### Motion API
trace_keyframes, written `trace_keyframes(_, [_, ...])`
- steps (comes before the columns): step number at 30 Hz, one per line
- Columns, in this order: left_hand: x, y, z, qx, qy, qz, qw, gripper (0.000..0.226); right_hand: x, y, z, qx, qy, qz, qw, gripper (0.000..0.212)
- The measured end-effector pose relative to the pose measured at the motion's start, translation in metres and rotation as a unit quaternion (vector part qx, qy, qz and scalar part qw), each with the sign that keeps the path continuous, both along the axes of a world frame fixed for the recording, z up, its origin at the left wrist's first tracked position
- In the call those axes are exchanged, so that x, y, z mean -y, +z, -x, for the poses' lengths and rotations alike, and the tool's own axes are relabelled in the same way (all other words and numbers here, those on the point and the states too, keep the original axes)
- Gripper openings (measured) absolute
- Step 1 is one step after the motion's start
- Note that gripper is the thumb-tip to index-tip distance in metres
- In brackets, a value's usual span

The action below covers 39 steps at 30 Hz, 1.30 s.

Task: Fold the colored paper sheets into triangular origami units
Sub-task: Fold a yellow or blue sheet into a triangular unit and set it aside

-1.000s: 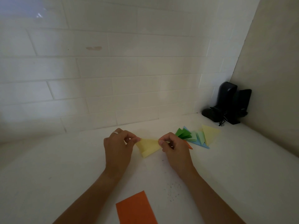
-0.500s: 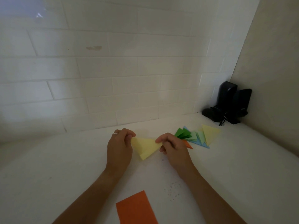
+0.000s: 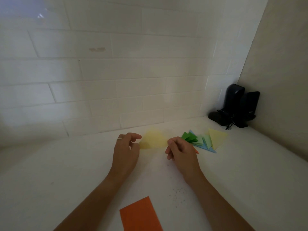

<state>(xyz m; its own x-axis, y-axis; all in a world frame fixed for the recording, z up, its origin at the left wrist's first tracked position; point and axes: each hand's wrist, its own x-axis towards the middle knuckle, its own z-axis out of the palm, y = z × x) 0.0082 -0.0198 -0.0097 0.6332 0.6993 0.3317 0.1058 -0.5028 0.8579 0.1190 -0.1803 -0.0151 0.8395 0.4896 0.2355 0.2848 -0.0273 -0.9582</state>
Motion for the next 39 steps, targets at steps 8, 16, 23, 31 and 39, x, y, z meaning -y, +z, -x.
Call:
trace_keyframes(8, [0.006, 0.002, 0.000, 0.010, -0.046, -0.024, 0.999, 0.019, 0.001, 0.003, 0.004, 0.028, 0.048, 0.028, 0.998, 0.029])
trace_keyframes(16, [0.007, 0.009, 0.002, 0.065, -0.009, -0.043, 0.997, 0.018, 0.001, 0.003, 0.004, 0.042, 0.051, 0.046, 0.997, 0.032])
trace_keyframes(23, [0.005, 0.004, -0.001, 0.046, -0.013, -0.012, 0.999, 0.018, 0.000, 0.001, 0.002, 0.057, 0.033, 0.053, 0.996, 0.031])
trace_keyframes(31, [0.005, -0.002, -0.002, -0.022, -0.101, -0.040, 0.994, 0.015, 0.002, 0.000, -0.004, -0.025, -0.032, -0.031, 0.999, 0.034])
trace_keyframes(39, [0.002, -0.007, -0.002, -0.076, -0.164, -0.048, 0.982, 0.015, 0.001, 0.000, -0.002, -0.009, 0.001, -0.012, 1.000, 0.034])
